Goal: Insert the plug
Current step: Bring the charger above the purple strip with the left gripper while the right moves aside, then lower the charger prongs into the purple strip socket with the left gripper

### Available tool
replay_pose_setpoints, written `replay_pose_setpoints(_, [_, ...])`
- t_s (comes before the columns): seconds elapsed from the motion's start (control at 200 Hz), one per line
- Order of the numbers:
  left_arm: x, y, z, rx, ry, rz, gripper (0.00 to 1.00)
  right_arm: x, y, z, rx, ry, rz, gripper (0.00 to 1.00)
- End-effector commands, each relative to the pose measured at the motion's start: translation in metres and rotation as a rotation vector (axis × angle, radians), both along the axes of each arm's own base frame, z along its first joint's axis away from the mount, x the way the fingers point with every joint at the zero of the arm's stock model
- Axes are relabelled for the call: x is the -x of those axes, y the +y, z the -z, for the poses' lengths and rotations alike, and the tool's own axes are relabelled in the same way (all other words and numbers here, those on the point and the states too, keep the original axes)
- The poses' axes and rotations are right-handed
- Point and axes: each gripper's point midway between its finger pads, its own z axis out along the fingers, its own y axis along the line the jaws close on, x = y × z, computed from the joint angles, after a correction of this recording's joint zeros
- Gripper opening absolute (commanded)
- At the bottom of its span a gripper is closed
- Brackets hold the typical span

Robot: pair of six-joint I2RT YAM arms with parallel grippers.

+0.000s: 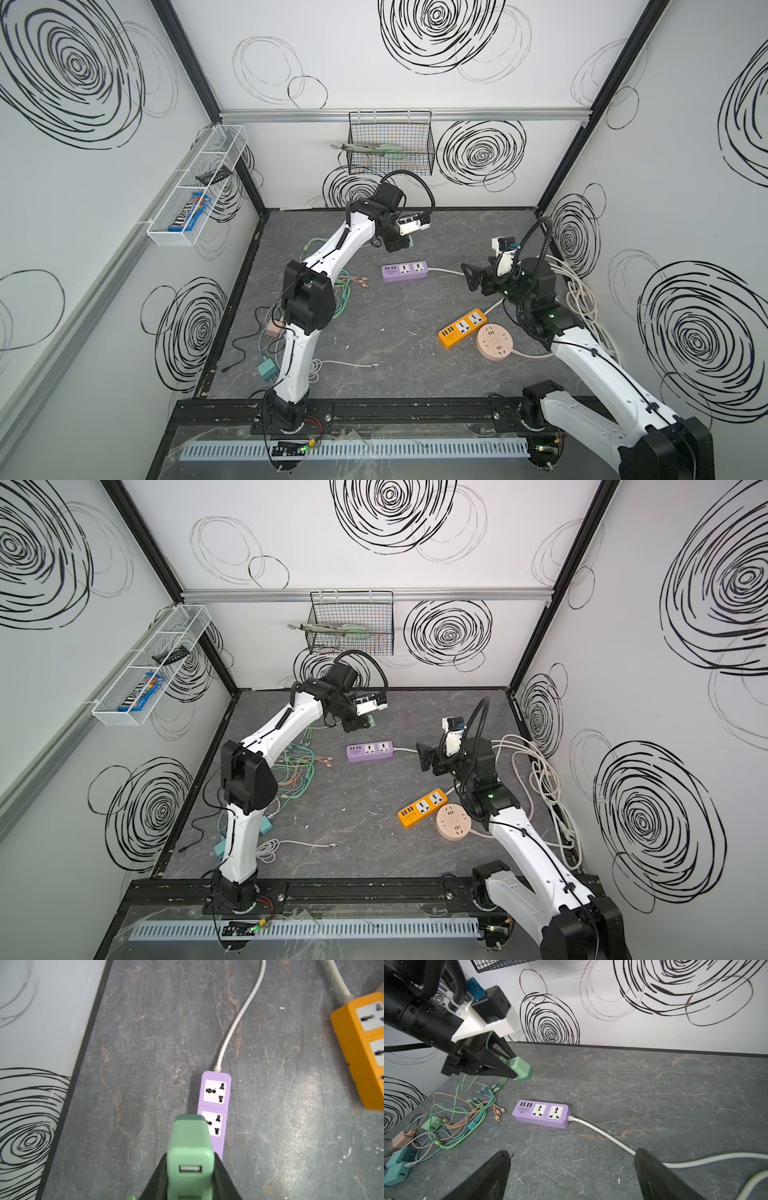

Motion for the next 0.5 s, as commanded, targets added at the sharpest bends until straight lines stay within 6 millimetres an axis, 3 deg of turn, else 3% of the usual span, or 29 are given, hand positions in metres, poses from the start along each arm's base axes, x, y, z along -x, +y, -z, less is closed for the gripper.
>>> replay_pose_setpoints(0.0, [0.011,-0.004,0.014,-0.04,0.034,0.061,0.0,0.003,-0.007,-0.002,0.023,-0.013,0.027,0.97])
replay_pose_setpoints(0.195, [0.02,-0.001,0.042,-0.126,0.068,0.072,0.0,0.003,-0.009,-0.002,0.04,-0.013,0.03,0.97])
replay_pose_setpoints(0.495, [0.022,-0.007,0.061,-0.176,0.092,0.087,0.0,0.0,-0.005,0.004,0.046,0.009,0.014,0.97])
